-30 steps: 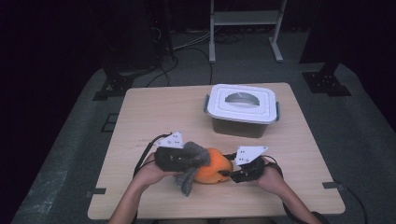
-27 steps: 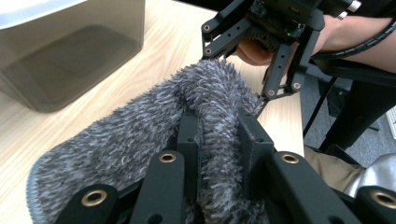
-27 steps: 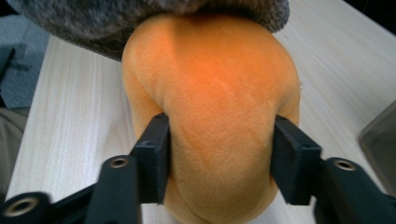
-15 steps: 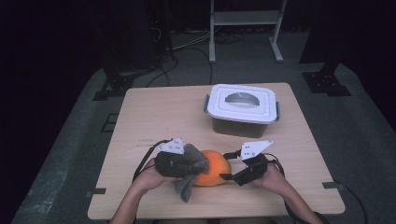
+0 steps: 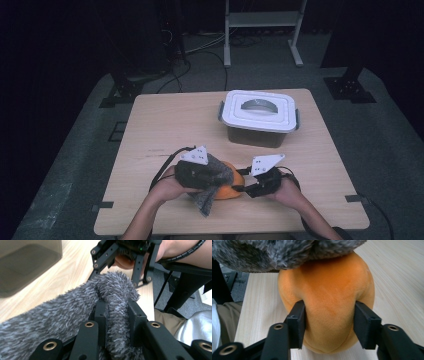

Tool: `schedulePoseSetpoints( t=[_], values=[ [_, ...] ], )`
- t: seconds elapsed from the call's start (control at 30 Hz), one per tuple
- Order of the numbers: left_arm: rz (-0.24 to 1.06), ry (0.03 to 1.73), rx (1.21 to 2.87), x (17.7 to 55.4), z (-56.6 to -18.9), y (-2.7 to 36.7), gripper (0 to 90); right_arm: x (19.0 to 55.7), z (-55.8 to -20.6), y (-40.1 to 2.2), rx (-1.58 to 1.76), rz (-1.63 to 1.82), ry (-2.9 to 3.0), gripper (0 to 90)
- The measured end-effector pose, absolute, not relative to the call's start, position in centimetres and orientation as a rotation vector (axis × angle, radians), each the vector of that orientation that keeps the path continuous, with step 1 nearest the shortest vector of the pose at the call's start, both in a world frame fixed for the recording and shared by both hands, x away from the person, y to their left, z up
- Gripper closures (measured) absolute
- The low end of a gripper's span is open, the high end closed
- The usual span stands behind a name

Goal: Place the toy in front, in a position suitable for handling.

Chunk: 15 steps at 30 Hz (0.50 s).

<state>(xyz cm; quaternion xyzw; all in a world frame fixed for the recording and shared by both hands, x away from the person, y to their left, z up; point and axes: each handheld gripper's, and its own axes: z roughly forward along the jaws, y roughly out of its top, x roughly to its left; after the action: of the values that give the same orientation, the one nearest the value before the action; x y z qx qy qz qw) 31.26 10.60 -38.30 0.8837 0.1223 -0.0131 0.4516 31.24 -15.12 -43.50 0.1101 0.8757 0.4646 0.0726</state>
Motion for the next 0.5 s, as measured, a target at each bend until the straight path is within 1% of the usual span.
schedulePoseSetpoints(
  t=[0.1, 0.23, 0.27, 0.37, 0.5],
  values=[
    [-0.064, 0.320, 2.173, 31.2, -39.0, 11.5, 73.8, 31.3, -43.4, -15.4, 0.306, 1.390, 2.632, 50.6],
    [-0.080, 0.334, 2.171, 30.6, -39.8, 12.7, 74.1, 30.9, -43.3, -15.1, 0.267, 1.372, 2.635, 50.9],
    [-0.084, 0.336, 2.173, 30.4, -40.0, 12.9, 74.2, 30.9, -43.3, -15.0, 0.255, 1.377, 2.641, 48.9],
    [-0.087, 0.332, 2.196, 30.2, -40.4, 13.0, 74.2, 30.9, -43.2, -14.8, 0.266, 1.403, 2.669, 33.1],
    [-0.109, 0.317, 2.202, 30.0, -40.7, 12.9, 74.2, 31.1, -43.2, -14.9, 0.316, 1.454, 2.663, 23.5]
  ],
)
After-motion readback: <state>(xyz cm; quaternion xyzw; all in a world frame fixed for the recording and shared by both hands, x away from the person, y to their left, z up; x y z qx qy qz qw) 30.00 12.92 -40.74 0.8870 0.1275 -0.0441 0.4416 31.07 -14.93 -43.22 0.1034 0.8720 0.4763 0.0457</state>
